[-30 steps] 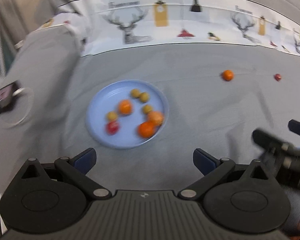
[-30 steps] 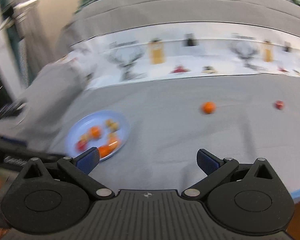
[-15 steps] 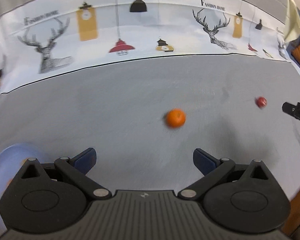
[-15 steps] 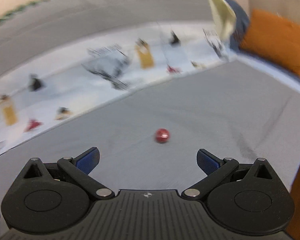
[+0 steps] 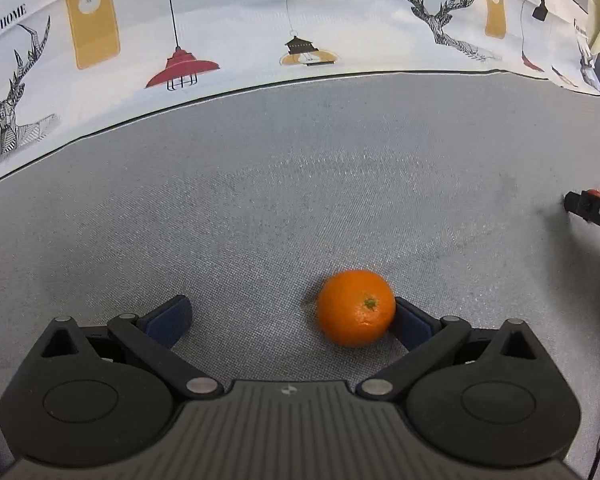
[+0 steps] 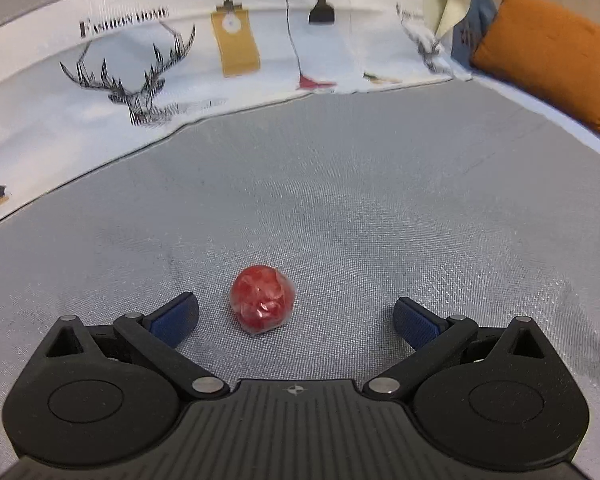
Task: Organize fruits
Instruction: 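Grasp a mandarin with left tool while right tool grasps the red tomato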
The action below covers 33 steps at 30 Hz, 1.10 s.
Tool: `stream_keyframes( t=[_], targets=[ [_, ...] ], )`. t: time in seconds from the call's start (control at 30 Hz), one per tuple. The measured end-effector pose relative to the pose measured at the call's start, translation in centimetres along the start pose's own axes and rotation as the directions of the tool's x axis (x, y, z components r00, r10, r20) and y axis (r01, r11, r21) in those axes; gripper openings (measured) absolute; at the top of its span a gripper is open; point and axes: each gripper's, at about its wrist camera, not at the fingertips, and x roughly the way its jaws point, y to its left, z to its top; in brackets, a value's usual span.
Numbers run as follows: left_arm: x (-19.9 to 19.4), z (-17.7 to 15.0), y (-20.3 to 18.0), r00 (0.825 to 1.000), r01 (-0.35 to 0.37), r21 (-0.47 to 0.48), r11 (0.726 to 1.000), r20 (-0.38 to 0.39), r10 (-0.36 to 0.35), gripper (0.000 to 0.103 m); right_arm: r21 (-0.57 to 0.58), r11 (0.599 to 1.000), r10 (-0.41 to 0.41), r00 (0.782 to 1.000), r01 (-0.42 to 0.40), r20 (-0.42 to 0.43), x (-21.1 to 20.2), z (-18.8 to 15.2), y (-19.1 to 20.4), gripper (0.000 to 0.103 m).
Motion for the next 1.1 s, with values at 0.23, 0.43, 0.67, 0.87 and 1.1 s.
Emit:
stream_keyframes(
  t=[0.23,0.43,0.67,0.87,1.1],
  targets=[
    [0.1,0.1,0.0,1.000,-0.003,-0.003,1.000,-0.005,0.003,0.103,0.005,1.000,0.001,1.000,-0.001,0.016,-0.1,-0.5,0.1,0.102],
    [0.0,0.2,0.0,1.000,-0.006,-0.003,1.000,-0.016,0.006,0.103,0.005,1.000,0.001,1.000,-0.001,0.011,-0.2,-0.3,-0.2,0.102],
    [0.1,0.3,-0.1,1.000,-0.011,-0.001,1.000,-0.019,0.011,0.103,0.004,1.000,0.001,1.000,-0.001,0.010,-0.2,-0.3,-0.1,0.102],
    [0.0,0.3,-0.1,1.000,-0.012,-0.002,1.000,-0.019,0.012,0.103,0.003,1.000,0.001,1.000,-0.001,0.013,-0.2,-0.3,-0.2,0.102],
    [-1.9,0.9,-0.4,0.999,0.050,-0.008,0.999,-0.003,-0.050,0.040,-0.117,0.993,0.035,0.999,-0.033,0.014,-1.7,0.5,1.1,0.031]
  ],
)
